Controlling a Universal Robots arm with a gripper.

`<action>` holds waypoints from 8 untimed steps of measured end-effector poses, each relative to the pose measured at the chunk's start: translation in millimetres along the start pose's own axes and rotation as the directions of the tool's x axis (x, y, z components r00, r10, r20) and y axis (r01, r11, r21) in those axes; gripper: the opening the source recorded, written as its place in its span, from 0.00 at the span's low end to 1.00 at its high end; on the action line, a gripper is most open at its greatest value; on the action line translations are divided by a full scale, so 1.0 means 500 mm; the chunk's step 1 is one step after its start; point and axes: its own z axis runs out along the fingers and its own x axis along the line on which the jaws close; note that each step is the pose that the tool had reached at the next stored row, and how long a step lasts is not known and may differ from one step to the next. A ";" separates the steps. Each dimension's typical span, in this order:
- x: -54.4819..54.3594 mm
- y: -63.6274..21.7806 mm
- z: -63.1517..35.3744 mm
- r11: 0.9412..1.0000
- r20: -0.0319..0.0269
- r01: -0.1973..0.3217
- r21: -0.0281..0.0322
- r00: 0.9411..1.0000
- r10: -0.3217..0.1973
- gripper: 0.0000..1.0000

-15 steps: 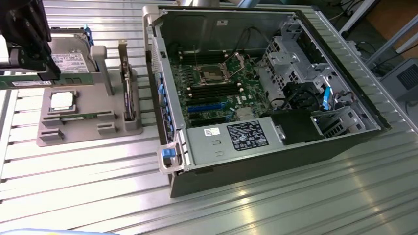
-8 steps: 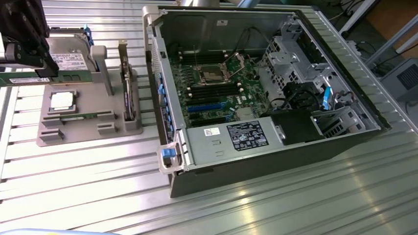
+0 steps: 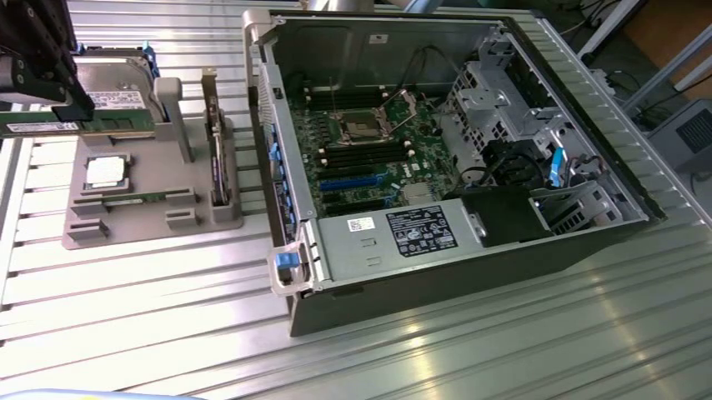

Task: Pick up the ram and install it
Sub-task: 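Pick up the ram and move it above insertion slot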

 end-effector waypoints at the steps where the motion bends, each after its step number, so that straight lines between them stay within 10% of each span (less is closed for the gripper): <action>1: 0.000 0.000 -0.002 1.000 0.000 0.000 0.000 1.000 0.000 0.12; 8: 0.000 -0.001 -0.027 1.000 0.000 0.000 0.000 1.000 0.000 0.12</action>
